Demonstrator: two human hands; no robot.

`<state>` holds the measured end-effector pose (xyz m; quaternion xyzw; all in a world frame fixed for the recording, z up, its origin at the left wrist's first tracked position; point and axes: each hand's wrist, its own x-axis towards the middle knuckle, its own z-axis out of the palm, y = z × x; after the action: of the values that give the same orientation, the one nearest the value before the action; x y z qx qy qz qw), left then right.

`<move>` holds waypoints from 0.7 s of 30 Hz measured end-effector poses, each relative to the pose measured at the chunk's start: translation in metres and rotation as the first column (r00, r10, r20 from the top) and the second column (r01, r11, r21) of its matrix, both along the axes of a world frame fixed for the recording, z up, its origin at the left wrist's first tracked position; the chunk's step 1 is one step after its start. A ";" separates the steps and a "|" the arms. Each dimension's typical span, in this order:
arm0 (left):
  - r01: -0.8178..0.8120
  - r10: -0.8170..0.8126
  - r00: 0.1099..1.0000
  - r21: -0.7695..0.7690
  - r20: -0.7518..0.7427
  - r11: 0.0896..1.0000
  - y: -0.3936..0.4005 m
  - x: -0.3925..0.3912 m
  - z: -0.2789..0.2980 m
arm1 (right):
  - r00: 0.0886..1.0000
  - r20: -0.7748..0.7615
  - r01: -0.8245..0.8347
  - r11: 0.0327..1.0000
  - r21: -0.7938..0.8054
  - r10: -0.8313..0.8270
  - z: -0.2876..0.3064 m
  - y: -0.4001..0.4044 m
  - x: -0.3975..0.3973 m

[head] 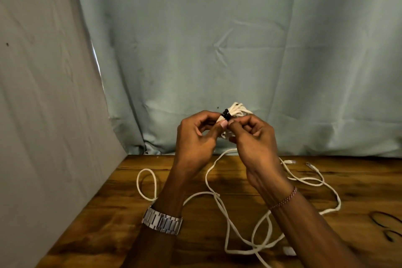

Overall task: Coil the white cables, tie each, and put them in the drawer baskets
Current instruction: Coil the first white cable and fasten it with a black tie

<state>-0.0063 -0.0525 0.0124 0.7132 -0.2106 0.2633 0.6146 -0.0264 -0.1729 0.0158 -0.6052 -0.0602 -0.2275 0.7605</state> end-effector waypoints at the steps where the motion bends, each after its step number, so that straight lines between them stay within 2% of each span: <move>1: -0.006 0.006 1.000 0.009 0.008 1.000 -0.001 0.000 -0.001 | 1.000 0.007 0.008 1.000 -0.002 -0.008 0.000 0.000 0.001; 11: -0.003 0.003 1.000 -0.008 0.024 1.000 -0.011 0.001 -0.004 | 0.997 0.017 0.080 0.992 -0.099 -0.078 -0.006 -0.005 0.013; 21: 0.051 -0.051 0.999 0.014 -0.010 0.999 -0.009 0.001 -0.005 | 0.995 -0.009 0.099 0.991 -0.090 -0.101 -0.011 -0.006 0.019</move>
<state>-0.0055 -0.0617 0.0070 0.7131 -0.2277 0.2424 0.6172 -0.0076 -0.1786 0.0052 -0.6424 -0.0347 -0.2582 0.7207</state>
